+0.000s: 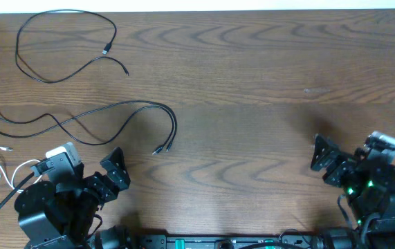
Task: Untangle cables
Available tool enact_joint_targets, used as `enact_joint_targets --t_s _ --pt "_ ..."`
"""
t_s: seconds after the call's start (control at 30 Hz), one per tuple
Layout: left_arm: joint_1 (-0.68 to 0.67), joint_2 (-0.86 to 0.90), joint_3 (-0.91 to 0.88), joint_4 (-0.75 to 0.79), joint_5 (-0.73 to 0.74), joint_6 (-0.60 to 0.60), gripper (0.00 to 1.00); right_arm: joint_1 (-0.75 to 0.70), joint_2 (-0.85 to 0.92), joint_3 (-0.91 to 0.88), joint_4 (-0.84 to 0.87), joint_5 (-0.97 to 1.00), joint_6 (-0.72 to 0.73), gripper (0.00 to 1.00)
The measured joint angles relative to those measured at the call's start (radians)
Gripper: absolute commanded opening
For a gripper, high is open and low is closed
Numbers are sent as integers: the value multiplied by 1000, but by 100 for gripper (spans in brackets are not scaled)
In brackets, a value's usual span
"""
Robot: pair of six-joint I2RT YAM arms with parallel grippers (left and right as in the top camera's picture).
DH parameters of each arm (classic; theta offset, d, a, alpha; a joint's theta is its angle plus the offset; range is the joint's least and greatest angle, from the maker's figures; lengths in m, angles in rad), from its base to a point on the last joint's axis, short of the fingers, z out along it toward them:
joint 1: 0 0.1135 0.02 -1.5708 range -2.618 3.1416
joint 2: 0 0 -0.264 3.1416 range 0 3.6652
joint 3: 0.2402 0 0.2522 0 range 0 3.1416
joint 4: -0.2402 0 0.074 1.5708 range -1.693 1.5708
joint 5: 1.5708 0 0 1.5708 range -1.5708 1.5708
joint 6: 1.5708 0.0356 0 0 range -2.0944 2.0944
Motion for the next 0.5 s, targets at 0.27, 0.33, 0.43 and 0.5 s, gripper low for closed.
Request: enact_joint_targets --t_s 0.27,0.33,0.43,0.5 --pt "0 0 0 0 0 0 99 0 -193 -224 160 5 -34 99" --pt "0 0 0 0 0 0 99 0 -234 -265 196 7 -36 99" --pt "0 0 0 0 0 0 99 0 -277 -311 248 14 -42 99" --pt "0 0 0 0 0 0 99 0 -305 -343 300 19 -45 99"
